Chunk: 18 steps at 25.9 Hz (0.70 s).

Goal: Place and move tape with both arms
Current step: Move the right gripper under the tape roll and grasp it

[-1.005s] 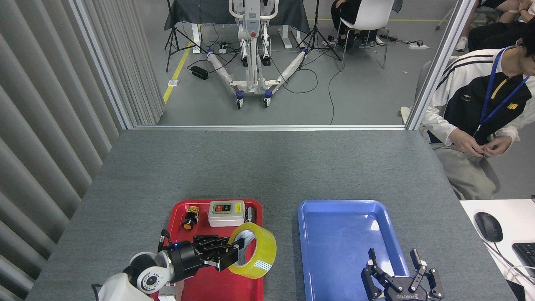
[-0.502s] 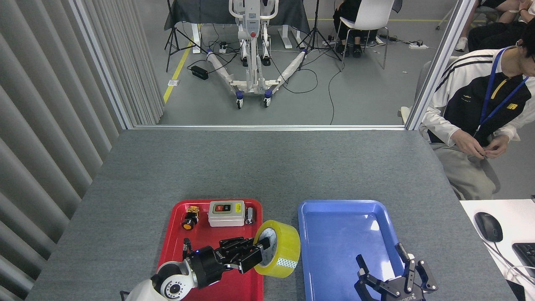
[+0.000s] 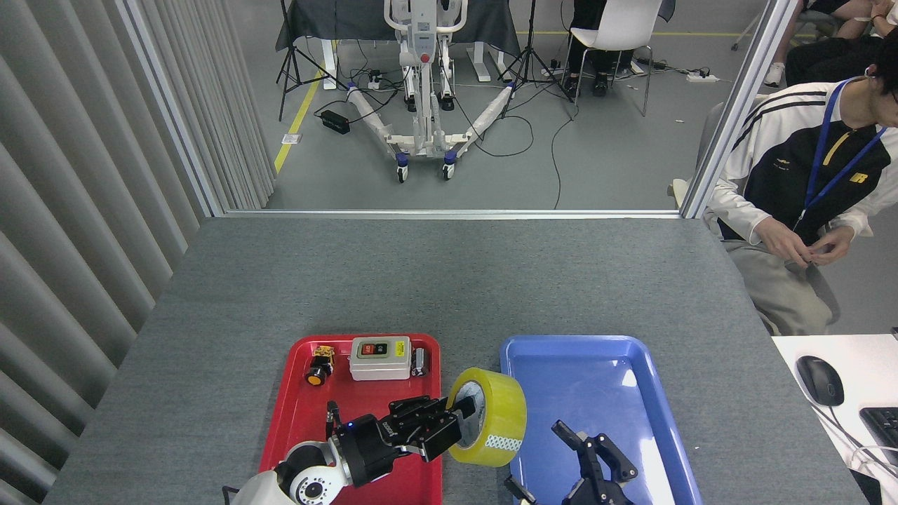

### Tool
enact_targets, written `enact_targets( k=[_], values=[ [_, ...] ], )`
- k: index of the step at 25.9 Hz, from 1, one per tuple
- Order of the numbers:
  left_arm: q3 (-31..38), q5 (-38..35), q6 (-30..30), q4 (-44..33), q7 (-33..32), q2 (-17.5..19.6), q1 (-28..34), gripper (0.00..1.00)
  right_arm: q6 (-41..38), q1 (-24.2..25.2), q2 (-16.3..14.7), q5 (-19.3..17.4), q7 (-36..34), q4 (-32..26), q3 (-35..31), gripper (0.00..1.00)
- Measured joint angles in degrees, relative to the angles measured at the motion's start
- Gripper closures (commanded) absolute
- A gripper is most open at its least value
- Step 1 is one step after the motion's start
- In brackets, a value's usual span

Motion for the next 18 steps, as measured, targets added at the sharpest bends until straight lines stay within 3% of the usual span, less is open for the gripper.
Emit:
enact_targets(
  k=[2,3,4,6,8,12,15,18],
  values=[
    [-0.66,0.0,0.0,-0.16,0.8,-0.06,0.0,1.0,0.53,-0.88,0.2,0.0,0.0,0.66,2.03,0.07],
    [-0.94,0.0,0.0,-0.22,1.0,-0.12,0.0,1.0,0.62,-1.2,0.28,0.0,0.0,0.96,2.82,0.16],
    [-1.25,0.01,0.0,-0.28,1.15,-0.2,0.0,1.0,0.69,-1.39,0.34,0.01,-0.01,1.21,3.43,0.27],
    [-1.75,0.03,0.0,-0.37,1.37,-0.46,0.0,1.0,0.69,-1.64,0.38,0.12,-0.28,1.64,4.29,0.61],
    [-2.04,0.04,0.0,-0.37,1.4,-0.63,0.0,1.0,0.69,-1.69,0.35,0.19,0.56,1.97,4.81,0.82],
    [-2.22,0.05,0.0,-0.4,1.5,-0.79,0.1,1.0,0.53,-1.58,0.26,0.11,2.64,2.25,5.2,0.97],
    [-2.18,0.05,0.01,-0.38,1.16,-0.82,0.21,0.66,0.54,-1.39,0.3,0.01,2.97,2.32,5.32,1.0],
    [-1.97,0.02,0.01,-0.29,1.21,-0.86,0.22,0.24,0.2,-1.33,0.35,-0.06,3.35,2.33,5.36,1.0]
  ],
)
